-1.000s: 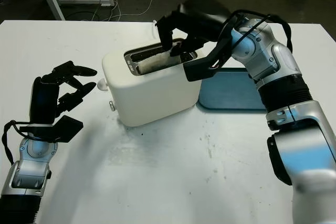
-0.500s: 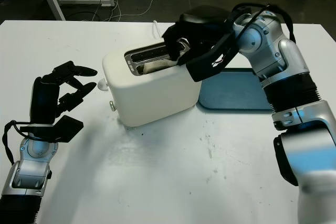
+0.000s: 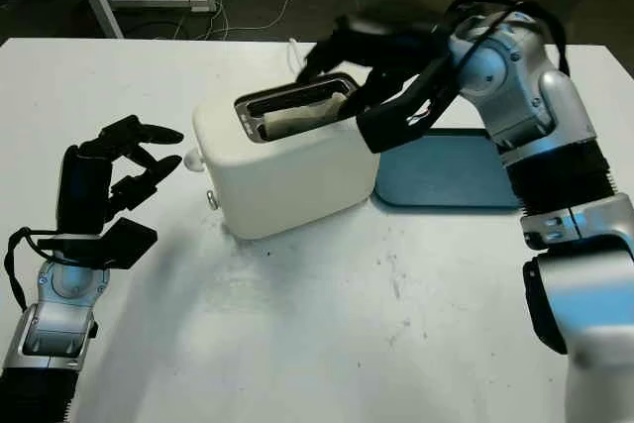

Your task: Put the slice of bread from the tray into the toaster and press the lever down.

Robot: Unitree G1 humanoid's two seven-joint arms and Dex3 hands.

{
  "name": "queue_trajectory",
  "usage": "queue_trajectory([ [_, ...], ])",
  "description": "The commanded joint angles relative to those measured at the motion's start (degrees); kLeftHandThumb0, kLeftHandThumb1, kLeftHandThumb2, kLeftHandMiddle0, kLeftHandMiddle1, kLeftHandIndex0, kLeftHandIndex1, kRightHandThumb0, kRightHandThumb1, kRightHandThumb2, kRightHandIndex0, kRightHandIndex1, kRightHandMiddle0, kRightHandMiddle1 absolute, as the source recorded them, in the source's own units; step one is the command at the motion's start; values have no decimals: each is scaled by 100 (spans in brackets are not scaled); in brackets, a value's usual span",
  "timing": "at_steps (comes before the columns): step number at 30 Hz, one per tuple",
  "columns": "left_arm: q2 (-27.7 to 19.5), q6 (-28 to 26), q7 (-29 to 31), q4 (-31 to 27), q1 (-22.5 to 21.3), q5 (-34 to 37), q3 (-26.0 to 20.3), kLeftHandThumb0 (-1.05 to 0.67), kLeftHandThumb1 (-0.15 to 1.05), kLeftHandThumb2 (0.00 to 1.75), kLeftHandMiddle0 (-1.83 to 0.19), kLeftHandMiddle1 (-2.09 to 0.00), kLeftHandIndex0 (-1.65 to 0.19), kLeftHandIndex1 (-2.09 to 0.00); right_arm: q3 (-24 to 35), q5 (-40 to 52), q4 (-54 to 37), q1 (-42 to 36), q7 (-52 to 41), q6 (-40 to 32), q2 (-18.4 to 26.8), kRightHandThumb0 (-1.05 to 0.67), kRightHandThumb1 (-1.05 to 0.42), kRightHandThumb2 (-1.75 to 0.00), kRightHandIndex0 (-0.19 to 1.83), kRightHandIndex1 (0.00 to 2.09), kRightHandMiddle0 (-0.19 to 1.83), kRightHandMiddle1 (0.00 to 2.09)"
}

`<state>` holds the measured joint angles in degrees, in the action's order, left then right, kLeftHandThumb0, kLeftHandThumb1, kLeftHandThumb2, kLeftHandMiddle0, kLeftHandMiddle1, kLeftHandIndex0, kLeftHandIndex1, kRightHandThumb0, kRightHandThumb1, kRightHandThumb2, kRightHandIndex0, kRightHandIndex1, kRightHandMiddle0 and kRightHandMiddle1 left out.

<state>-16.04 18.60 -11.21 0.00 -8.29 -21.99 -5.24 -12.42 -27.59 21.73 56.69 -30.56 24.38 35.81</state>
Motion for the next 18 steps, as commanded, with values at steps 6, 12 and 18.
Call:
queue_trajectory([
  [6, -15, 13, -5, -37, 8, 7, 15, -36, 92, 4, -67, -150, -77, -74, 450, 222, -35, -558, 1101, 147, -145, -46, -90, -1, 23, 69, 62, 2],
  [12, -74, 20, 9, -84, -2, -10, -15, -35, 92, 4, -66, -149, -77, -75, 1043, 598, 156, -1421, 2610, 563, -559, -27, -88, 0, 66, 40, 83, 5],
  [18, -254, 137, 114, -115, -52, 13, -58, -34, 92, 3, -67, -146, -77, -75, 1644, 1411, -23, -2656, 3136, 635, -963, -4, -91, -5, 93, 43, 93, 7],
])
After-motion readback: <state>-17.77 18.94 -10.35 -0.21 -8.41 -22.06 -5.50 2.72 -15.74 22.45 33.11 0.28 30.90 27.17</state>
